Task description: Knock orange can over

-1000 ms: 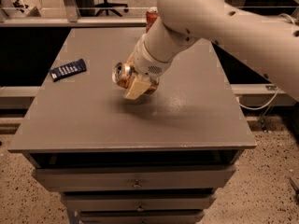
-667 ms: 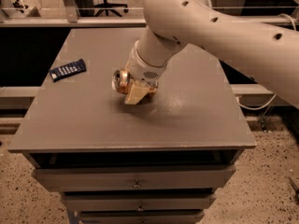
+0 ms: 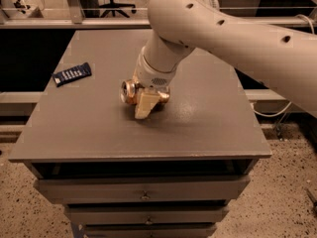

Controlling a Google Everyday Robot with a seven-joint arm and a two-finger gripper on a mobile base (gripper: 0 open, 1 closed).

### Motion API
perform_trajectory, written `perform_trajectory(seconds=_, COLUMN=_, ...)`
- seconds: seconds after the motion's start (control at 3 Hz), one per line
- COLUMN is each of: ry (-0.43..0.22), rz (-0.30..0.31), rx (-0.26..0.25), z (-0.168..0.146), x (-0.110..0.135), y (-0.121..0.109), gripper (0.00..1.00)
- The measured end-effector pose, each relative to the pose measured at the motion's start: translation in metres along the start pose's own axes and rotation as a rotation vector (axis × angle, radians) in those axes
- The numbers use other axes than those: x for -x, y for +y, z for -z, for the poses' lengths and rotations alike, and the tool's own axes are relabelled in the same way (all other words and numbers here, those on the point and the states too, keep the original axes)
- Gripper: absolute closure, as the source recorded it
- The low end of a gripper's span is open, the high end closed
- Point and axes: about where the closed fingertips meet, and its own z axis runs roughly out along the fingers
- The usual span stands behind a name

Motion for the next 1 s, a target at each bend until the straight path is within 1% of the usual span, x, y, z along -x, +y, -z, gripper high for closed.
perform_trajectory(seconds=0.33, ry=-0.066, rz=-0.036, rx=0.028, z=0.009, x=-0.003, y=-0.004, gripper=0.0)
perform_trajectory(seconds=0.67, ry=-0.19, rz=-0.115, rx=0.065, z=0.024, x=-0.022, y=-0.013, gripper=0.0)
perform_trajectory(seconds=1.0, ry=-0.383, rz=-0.233, rx=0.079, z=0.052, x=-0.047, y=-0.024, gripper=0.0)
